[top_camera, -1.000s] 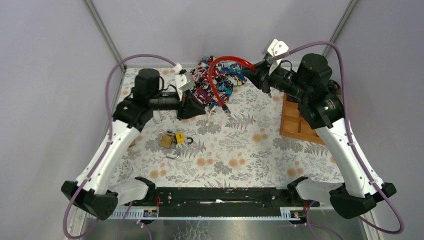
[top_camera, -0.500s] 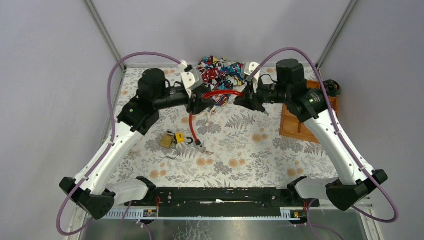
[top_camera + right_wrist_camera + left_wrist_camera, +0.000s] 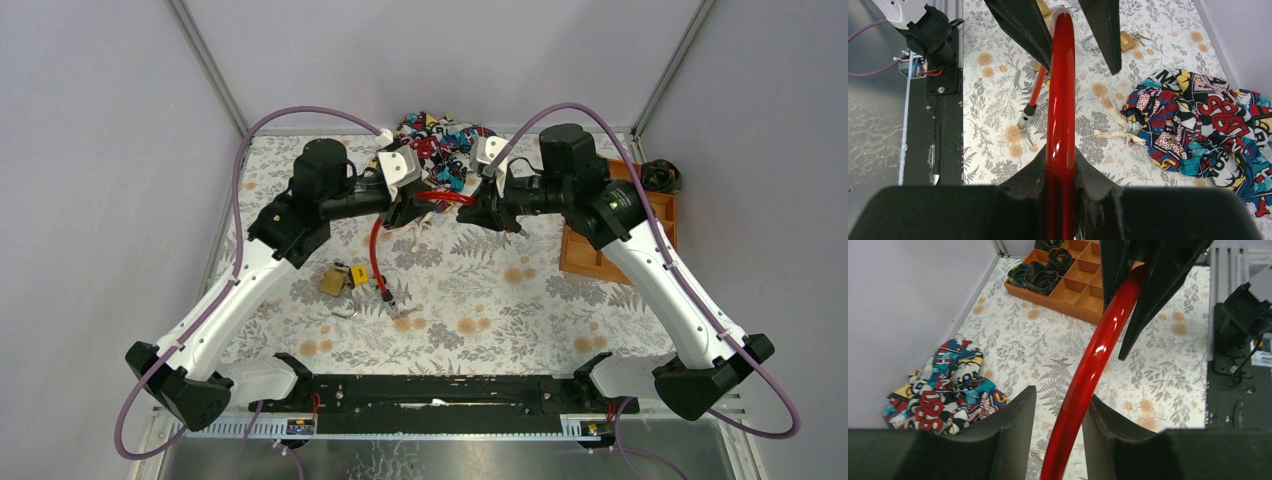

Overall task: Lock with the key
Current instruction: Lock the lock.

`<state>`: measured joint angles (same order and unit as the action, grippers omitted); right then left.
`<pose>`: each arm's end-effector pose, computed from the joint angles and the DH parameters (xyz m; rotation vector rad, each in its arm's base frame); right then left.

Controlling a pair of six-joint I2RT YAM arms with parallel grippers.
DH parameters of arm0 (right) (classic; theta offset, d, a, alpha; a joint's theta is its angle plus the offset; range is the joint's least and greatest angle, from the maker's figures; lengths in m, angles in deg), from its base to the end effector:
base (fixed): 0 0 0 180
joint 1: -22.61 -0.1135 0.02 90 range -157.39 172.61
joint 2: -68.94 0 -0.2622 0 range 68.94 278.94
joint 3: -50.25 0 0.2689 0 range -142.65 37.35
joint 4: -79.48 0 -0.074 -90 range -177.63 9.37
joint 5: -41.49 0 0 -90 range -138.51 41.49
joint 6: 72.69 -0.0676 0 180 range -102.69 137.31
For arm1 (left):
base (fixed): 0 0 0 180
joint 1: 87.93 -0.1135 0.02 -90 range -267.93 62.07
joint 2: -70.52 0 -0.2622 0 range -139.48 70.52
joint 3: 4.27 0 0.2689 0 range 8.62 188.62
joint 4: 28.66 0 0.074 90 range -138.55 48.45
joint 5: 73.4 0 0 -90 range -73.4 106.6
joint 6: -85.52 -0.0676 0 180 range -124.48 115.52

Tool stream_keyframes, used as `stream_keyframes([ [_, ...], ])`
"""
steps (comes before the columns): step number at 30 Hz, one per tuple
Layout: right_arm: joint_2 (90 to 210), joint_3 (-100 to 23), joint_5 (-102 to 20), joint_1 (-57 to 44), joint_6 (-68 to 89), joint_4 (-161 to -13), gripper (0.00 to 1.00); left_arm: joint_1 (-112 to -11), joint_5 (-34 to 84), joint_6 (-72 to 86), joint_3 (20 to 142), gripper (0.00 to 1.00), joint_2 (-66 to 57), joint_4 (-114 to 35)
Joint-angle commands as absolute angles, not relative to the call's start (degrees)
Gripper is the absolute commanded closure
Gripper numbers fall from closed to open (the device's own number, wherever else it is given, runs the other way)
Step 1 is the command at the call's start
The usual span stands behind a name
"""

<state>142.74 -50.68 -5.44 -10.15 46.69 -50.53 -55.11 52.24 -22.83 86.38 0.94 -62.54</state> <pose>0.2272 0.2011 0.4400 -1.3847 1.3491 0.7743 0.2351 -0.1985 0.4273 1.1637 1.3881 -0.7359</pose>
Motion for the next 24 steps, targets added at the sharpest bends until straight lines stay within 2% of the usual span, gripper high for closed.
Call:
stream_keyframes([
  [1,142.86,-53.92,-2.15,-10.75,49.97,-50.08,1.00,-55.23,56.47,-30.74,89.31,0.50,3.33,-63.83],
  [5,142.76,-53.79,-2.24,-10.79,51.46,-49.23,1.00,-57.12,65.45,-40.98,93.89,0.45,3.82,-72.17],
  [15,141.60,-53.41,0.42,-10.75,51.57,-49.89,1.00,-56.60,59.14,-41.09,100.31,0.46,-5.07,-82.37],
  [17,141.17,-52.96,0.29,-10.72,51.61,-50.11,1.00,-55.67,57.95,-41.54,100.26,0.52,-5.10,-82.42],
  [18,141.00,-52.61,0.21,-10.76,51.35,-50.57,1.00,-54.99,56.71,-41.89,99.88,0.60,-4.87,-82.37],
  [19,140.79,-51.94,-0.27,-10.73,50.05,-51.71,1.00,-54.28,56.44,-42.07,99.52,0.79,-4.63,-82.41],
  [20,140.31,-50.93,-1.65,-10.78,47.52,-54.96,0.91,-53.66,56.65,-41.85,98.97,0.93,-4.43,-82.14],
  [21,139.63,-49.45,-4.22,-10.78,44.27,-58.68,0.71,-53.00,56.73,-38.76,97.66,1.00,-4.08,-80.20],
  [22,138.63,-47.89,-8.80,-10.72,41.42,-61.89,0.52,-52.20,55.78,-34.06,95.67,1.00,-3.38,-76.32],
  [24,136.09,-43.96,-18.94,-10.74,36.68,-68.55,0.28,-49.95,51.53,-25.39,90.13,1.00,-0.88,-64.32],
])
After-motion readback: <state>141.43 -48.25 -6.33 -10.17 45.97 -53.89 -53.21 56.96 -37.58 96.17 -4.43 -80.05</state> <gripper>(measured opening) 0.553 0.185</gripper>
